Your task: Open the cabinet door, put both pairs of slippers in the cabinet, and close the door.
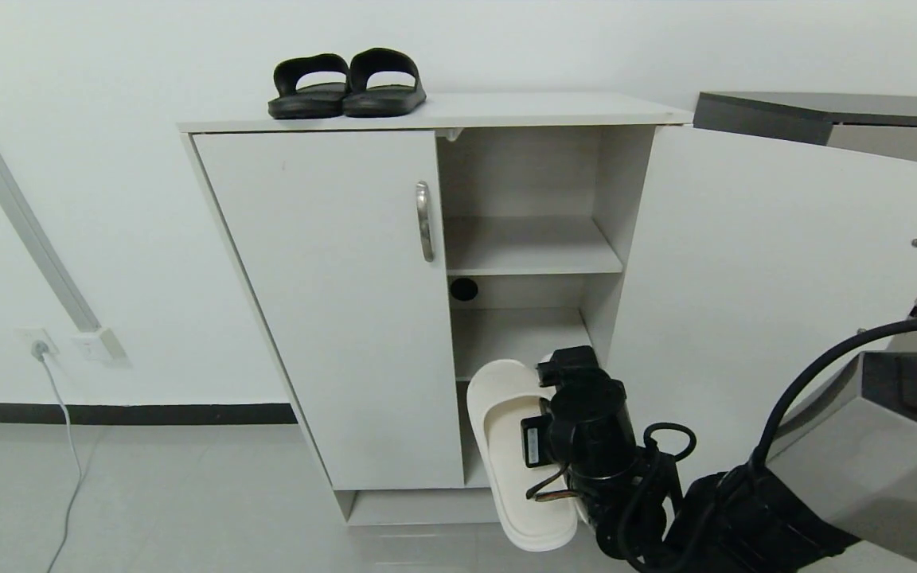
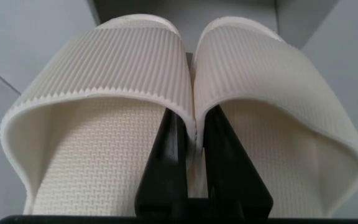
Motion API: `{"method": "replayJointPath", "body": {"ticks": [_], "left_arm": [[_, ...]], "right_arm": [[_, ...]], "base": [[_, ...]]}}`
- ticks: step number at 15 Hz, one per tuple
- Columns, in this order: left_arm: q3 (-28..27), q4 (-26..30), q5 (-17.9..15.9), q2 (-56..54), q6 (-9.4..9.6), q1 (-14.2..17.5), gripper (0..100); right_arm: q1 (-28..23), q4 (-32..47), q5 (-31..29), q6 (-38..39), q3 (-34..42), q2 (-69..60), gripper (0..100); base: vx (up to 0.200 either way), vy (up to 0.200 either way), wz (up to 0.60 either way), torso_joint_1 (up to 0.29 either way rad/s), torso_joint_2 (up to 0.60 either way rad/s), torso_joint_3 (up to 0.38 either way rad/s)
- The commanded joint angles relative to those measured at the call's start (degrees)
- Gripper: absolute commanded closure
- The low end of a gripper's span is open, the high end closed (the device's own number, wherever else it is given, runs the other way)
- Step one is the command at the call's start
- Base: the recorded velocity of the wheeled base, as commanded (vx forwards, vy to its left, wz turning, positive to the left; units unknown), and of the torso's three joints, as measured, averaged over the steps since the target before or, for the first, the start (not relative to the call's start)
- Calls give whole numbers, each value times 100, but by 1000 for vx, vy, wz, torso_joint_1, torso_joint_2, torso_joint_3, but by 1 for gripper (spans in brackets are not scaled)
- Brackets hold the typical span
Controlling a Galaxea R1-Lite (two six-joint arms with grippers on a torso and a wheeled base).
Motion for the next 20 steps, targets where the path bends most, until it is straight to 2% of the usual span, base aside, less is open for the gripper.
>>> {"method": "replayJointPath", "body": {"ticks": [1, 11, 20], "left_arm": [[0, -2, 4, 7, 0, 1, 100], [0, 6, -4, 7, 0, 1, 100], [0, 6, -4, 7, 0, 1, 100]], "right_arm": [[-16, 4, -18, -1, 5, 86, 100], [-16, -5, -27, 52, 14, 183, 100], [-25, -14, 26, 87, -65, 367, 100]], "base": [[0, 0, 0, 0, 0, 0], [0, 0, 0, 0, 0, -6], [0, 0, 0, 5, 4, -180]]}}
